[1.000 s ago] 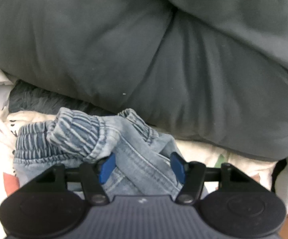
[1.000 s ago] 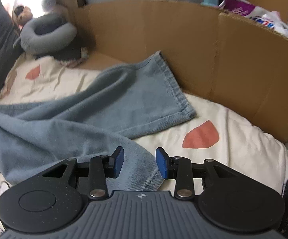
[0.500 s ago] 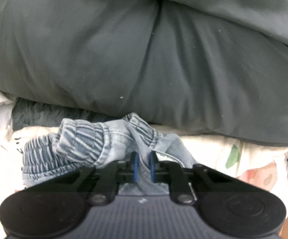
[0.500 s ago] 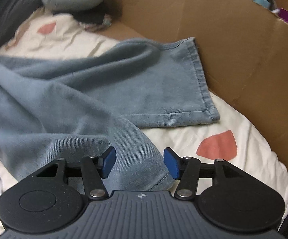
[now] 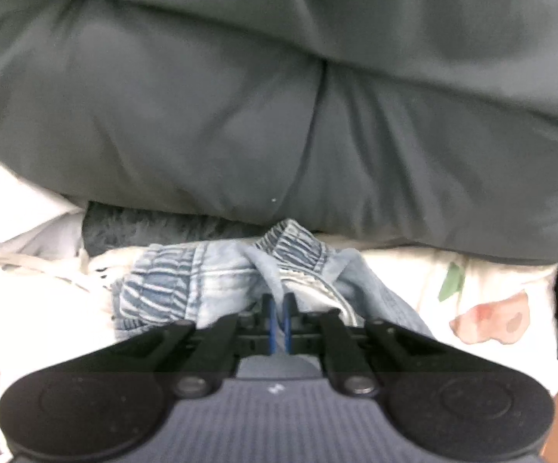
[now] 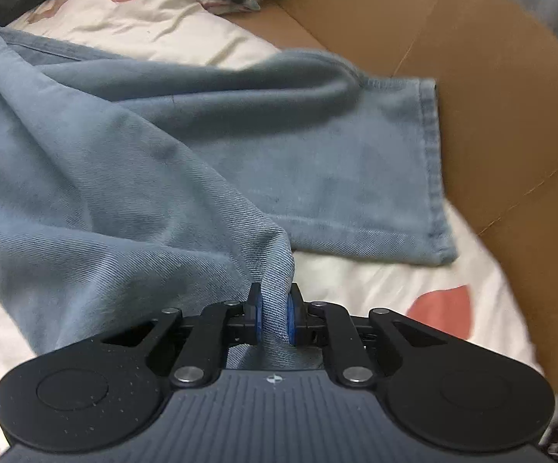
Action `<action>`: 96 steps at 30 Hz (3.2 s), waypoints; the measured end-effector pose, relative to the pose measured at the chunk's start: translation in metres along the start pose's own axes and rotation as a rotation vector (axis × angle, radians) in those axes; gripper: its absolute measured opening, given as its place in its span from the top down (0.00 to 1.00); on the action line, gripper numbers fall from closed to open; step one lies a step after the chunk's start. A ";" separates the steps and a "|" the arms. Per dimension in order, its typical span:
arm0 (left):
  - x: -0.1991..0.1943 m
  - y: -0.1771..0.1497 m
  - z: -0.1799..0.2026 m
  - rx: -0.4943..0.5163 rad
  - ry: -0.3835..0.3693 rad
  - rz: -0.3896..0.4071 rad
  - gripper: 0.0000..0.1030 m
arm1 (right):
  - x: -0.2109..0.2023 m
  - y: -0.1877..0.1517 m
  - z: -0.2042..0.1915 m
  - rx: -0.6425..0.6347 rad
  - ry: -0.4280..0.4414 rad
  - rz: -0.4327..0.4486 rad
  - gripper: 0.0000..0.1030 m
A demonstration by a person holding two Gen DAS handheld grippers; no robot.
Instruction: Fold clothes
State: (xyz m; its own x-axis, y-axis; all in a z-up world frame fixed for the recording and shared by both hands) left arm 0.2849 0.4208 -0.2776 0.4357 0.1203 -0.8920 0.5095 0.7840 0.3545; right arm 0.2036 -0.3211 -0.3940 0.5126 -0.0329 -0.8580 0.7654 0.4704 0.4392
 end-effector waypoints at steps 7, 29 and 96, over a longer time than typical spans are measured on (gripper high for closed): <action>-0.038 -0.007 -0.023 -0.027 -0.020 -0.021 0.97 | -0.073 0.013 0.026 -0.020 -0.064 0.025 0.91; -0.142 -0.074 -0.096 0.048 -0.059 -0.122 0.97 | -0.260 -0.040 0.072 0.148 -0.218 0.074 0.91; -0.160 -0.121 -0.201 0.203 -0.133 -0.196 0.63 | -0.306 -0.107 0.048 0.409 -0.076 -0.055 0.54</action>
State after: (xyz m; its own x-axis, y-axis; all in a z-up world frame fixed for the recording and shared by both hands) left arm 0.0039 0.4288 -0.2342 0.4010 -0.1121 -0.9092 0.7255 0.6449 0.2404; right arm -0.0170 -0.4036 -0.1658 0.4823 -0.1206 -0.8677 0.8760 0.0779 0.4761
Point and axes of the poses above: each gripper's, at about its wrist camera, not at the fingertips, and x roughly the way its jaws point, z to its right, y to its top, the point moved 4 cm from there along x, roughly the way its jaws point, and after that the axes turned 4 degrees about -y, right-handed, at the moved point
